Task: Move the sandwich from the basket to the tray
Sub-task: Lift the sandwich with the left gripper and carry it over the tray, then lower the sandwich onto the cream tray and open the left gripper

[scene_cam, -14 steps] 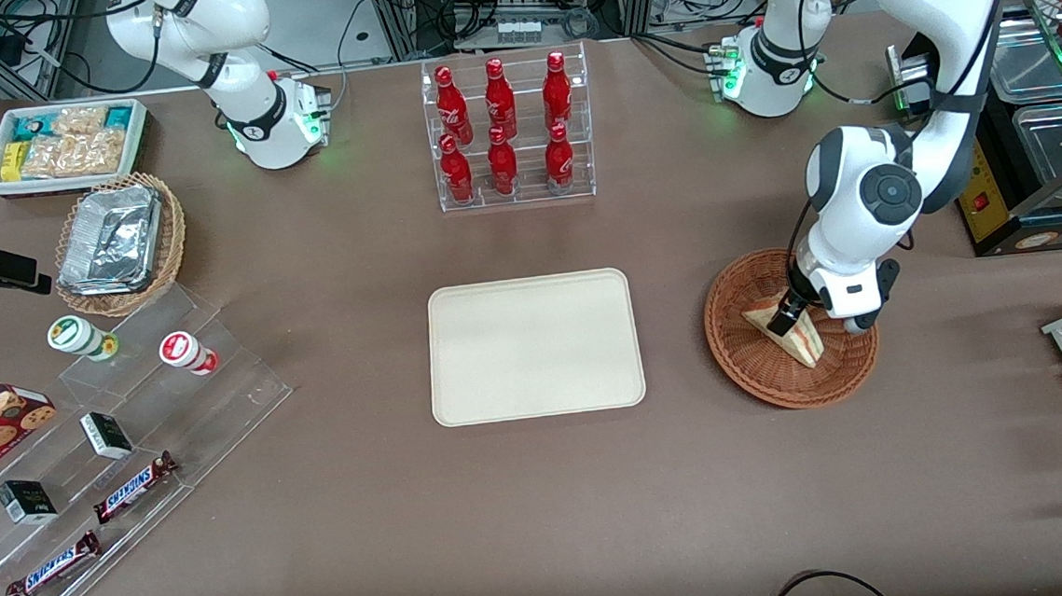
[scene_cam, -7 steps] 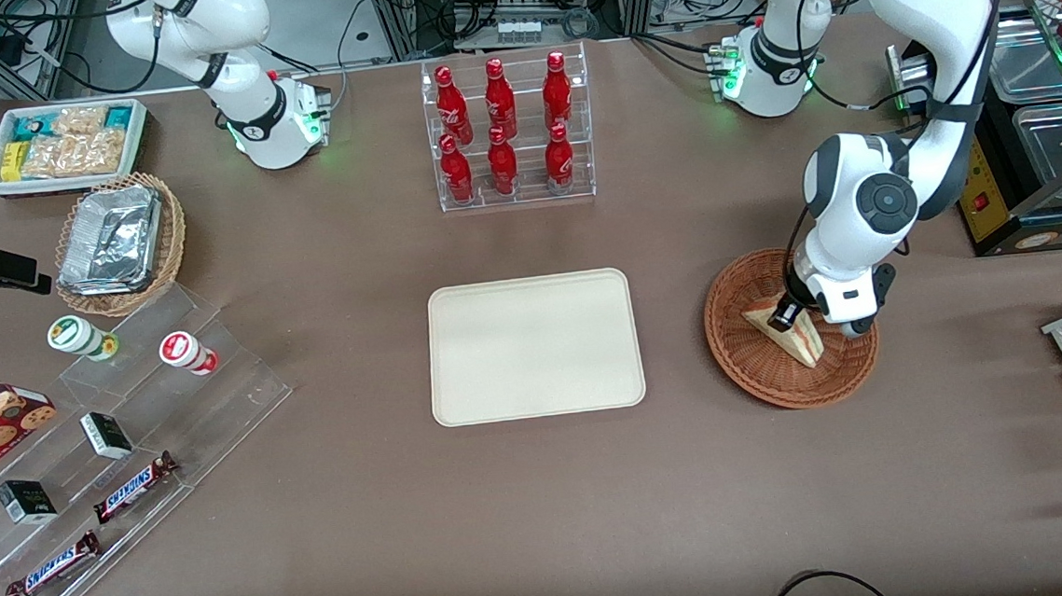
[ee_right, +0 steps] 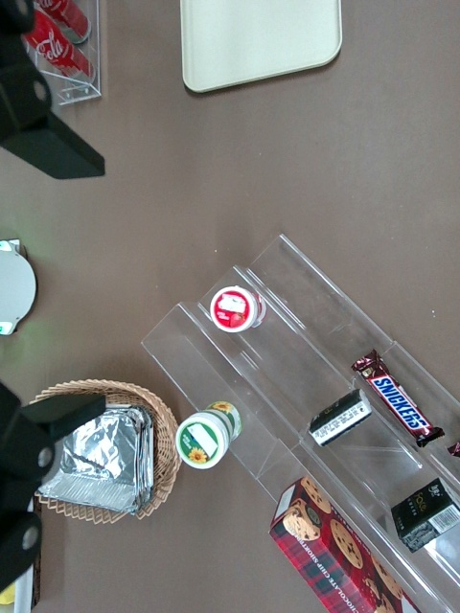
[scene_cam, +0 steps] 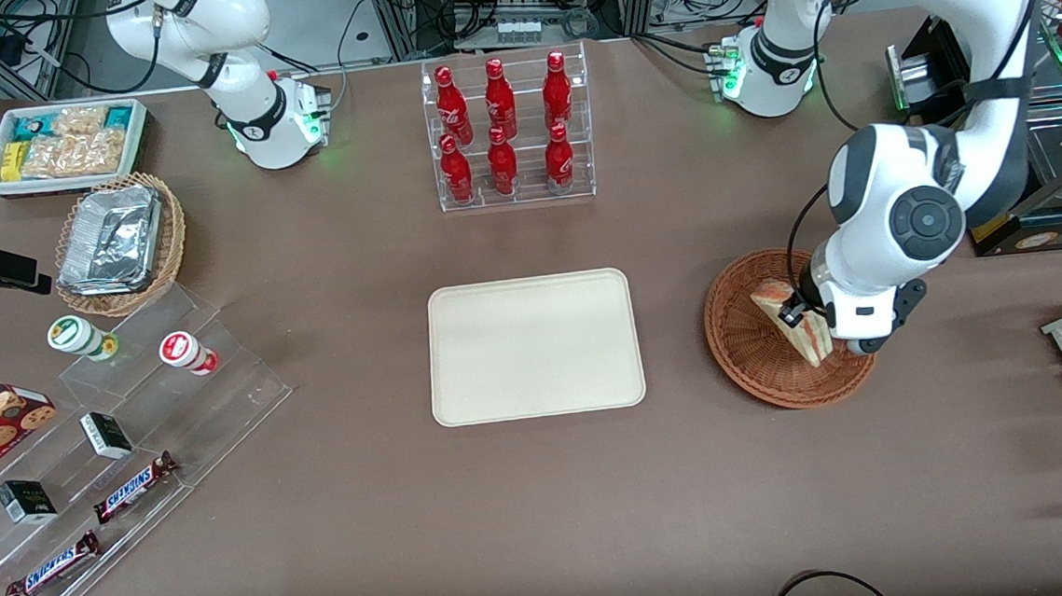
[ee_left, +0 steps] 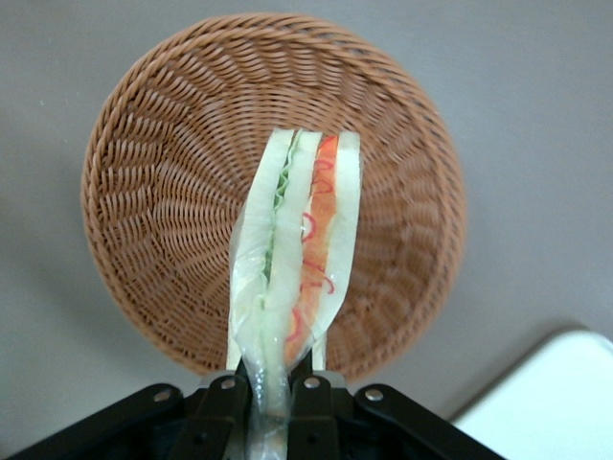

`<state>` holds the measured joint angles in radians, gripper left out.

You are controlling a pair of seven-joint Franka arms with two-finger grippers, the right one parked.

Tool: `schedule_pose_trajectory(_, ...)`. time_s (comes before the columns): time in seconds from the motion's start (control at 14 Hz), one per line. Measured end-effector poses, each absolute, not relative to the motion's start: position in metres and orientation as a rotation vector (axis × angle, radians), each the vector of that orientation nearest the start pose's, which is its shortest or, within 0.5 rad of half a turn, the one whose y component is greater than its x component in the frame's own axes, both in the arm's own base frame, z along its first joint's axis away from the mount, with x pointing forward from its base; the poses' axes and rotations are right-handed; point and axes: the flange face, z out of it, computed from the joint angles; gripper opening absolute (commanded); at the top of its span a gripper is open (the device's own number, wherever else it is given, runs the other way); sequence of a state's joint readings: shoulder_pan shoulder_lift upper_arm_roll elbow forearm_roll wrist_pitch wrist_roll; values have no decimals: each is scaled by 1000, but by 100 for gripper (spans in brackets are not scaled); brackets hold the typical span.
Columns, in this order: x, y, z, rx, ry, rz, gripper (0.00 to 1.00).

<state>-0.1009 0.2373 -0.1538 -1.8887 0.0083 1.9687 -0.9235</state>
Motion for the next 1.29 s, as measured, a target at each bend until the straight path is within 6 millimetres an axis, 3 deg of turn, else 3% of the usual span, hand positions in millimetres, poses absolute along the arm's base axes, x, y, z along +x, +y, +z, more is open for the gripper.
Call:
schedule_pose_trajectory(0.21, 582, -200, 375, -2969, -824, 218, 0)
schedule_pose_trajectory(0.5, 579, -284, 350, -3036, -559, 242, 0)
schedule_pose_trajectory(0.79, 573, -358, 332, -3074, -408, 241, 0)
schedule_pose_trajectory(1.29, 536, -486, 293, -3095, -453, 213, 0)
